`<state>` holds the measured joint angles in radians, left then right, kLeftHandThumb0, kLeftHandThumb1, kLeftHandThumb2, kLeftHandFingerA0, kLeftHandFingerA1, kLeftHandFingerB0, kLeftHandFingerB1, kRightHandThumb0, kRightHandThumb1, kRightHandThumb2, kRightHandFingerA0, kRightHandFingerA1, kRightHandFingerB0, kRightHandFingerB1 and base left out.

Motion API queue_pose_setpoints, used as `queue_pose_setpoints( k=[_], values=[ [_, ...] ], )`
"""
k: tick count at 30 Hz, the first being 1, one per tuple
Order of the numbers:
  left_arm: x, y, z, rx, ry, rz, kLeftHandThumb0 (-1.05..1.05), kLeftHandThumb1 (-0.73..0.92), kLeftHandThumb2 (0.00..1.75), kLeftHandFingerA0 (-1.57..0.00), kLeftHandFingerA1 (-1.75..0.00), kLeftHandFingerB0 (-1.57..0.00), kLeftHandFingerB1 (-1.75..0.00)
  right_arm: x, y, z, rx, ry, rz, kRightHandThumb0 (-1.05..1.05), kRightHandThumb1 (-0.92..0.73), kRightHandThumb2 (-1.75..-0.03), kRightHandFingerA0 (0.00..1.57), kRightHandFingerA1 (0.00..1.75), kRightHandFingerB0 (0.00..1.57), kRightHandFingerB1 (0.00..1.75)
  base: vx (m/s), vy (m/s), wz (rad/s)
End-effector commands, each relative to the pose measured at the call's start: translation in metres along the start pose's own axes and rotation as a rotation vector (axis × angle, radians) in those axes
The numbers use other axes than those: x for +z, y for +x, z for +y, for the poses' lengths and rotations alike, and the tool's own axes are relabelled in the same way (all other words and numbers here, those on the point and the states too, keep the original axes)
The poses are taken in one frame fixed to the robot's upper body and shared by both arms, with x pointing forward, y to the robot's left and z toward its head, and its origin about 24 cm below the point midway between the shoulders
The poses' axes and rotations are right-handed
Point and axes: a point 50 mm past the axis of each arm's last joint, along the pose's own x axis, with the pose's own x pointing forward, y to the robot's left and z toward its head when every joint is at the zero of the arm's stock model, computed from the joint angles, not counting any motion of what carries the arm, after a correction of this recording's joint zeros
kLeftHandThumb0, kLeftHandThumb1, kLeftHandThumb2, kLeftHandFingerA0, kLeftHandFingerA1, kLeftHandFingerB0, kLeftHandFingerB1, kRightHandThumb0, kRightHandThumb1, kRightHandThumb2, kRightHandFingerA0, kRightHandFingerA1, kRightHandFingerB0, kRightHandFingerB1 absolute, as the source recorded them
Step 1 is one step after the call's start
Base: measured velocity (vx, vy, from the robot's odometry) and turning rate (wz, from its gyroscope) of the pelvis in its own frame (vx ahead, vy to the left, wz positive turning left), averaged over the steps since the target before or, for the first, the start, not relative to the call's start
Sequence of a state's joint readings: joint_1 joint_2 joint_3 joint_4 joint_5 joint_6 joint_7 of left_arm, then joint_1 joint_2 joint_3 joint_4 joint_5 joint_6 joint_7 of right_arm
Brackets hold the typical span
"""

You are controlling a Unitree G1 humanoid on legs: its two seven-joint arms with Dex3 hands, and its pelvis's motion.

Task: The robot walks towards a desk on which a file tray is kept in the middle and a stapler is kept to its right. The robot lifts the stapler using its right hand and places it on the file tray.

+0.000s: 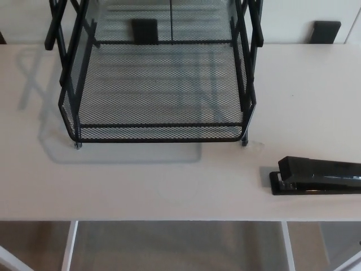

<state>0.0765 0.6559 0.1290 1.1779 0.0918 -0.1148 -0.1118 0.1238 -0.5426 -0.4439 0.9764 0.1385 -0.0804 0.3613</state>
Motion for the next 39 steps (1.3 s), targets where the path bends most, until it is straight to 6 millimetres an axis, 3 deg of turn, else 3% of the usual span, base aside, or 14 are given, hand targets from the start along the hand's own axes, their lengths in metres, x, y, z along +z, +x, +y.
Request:
queue_pose_setpoints(
  k=[1,6,7,11,12,15,22,23,24,32,33,35,36,39],
  values=[
    [0.004,0.001,0.009,0.019,-0.198,0.000,-0.54,0.77,0.62,-0.32,-0.46,-0.27,-0.39,0.060,-0.009,-0.044,-0.197,0.374,-0.291,-0.44,-0.48,-0.78,0.08,0.59,0.00,0.21,0.00,0.000,0.00],
    [0.004,0.002,0.010,0.026,-0.152,0.010,-0.53,0.76,0.62,-0.38,-0.48,-0.28,-0.39,0.155,-0.031,-0.066,-0.235,0.272,-0.569,-0.65,-0.39,-0.79,0.16,0.68,0.03,0.59,0.00,0.000,0.00],
    [0.004,0.002,0.010,0.025,-0.163,0.015,-0.52,0.76,0.62,-0.35,-0.47,-0.29,-0.39,0.191,-0.039,-0.067,-0.180,0.187,-0.672,-0.88,-0.49,-0.55,0.22,1.12,0.10,0.95,0.00,0.000,0.00],
    [0.003,0.001,0.008,0.025,-0.181,0.005,-0.52,0.76,0.62,-0.35,-0.48,-0.28,-0.41,0.249,-0.058,-0.042,-0.131,0.013,-0.818,-0.92,-0.47,-0.55,0.39,0.99,0.22,0.87,0.00,0.000,0.00],
    [0.004,0.001,0.009,0.020,-0.155,0.000,-0.53,0.76,0.62,-0.35,-0.48,-0.30,-0.41,0.275,-0.068,-0.019,-0.043,-0.110,-0.872,-0.70,-0.37,-0.81,0.27,0.68,0.09,0.56,0.00,0.000,0.00],
    [0.005,0.001,0.008,0.015,-0.178,-0.008,-0.54,0.76,0.66,-0.35,-0.50,-0.33,-0.44,0.307,-0.084,0.037,0.116,-0.358,-0.893,-0.67,-0.41,-0.78,0.18,0.51,0.06,0.37,0.00,0.000,0.00],
    [0.006,0.002,0.007,0.018,-0.152,0.001,-0.54,0.76,0.62,-0.34,-0.47,-0.25,-0.39,0.314,-0.096,0.104,0.302,-0.726,-0.834,-0.60,-0.58,-0.57,0.24,0.35,0.08,0.26,0.00,0.000,0.00],
    [0.020,0.008,-0.001,0.017,-0.168,0.010,-0.27,0.56,1.05,-0.11,-0.49,-0.09,-0.48,0.313,-0.095,0.109,0.339,-0.784,-0.819,-0.58,-0.57,-0.60,0.21,0.36,0.09,0.20,0.00,0.000,0.00],
    [0.022,0.009,-0.002,0.022,-0.161,0.014,-0.52,0.79,0.64,-0.34,-0.35,-0.27,-0.31,0.313,-0.093,0.114,0.350,-0.816,-0.803,-0.35,-0.39,-0.95,0.00,0.49,0.00,0.50,0.00,0.000,0.00],
    [0.021,0.009,-0.004,0.027,-0.190,0.019,-0.51,0.78,0.63,-0.32,-0.34,-0.26,-0.31,0.302,-0.075,0.154,0.396,-0.971,-0.686,-0.66,-0.43,-0.77,0.17,0.46,0.09,0.38,0.00,0.000,0.00],
    [0.021,0.009,-0.004,0.023,-0.192,0.015,-0.27,0.55,1.05,-0.11,-0.49,-0.09,-0.48,0.300,-0.072,0.156,0.403,-0.974,-0.680,-0.66,-0.43,-0.77,0.19,0.47,0.09,0.39,0.00,0.000,0.00],
    [0.021,0.009,-0.005,0.021,-0.195,0.010,-0.27,0.56,1.05,-0.11,-0.49,-0.09,-0.48,0.294,-0.065,0.165,0.421,-0.992,-0.667,-0.67,-0.43,-0.79,0.20,0.49,0.07,0.39,0.00,0.000,0.00],
    [0.021,0.009,-0.005,0.016,-0.190,0.007,-0.50,0.80,0.64,-0.31,-0.34,-0.24,-0.30,0.292,-0.062,0.168,0.419,-1.002,-0.657,-0.69,-0.43,-0.81,0.21,0.50,0.08,0.39,0.00,0.000,0.00],
    [0.022,0.009,-0.005,0.017,-0.173,0.006,-0.51,0.79,0.64,-0.31,-0.34,-0.25,-0.30,0.286,-0.058,0.175,0.428,-1.008,-0.638,-0.70,-0.44,-0.79,0.23,0.49,0.10,0.39,0.00,0.000,0.00]
  ],
)
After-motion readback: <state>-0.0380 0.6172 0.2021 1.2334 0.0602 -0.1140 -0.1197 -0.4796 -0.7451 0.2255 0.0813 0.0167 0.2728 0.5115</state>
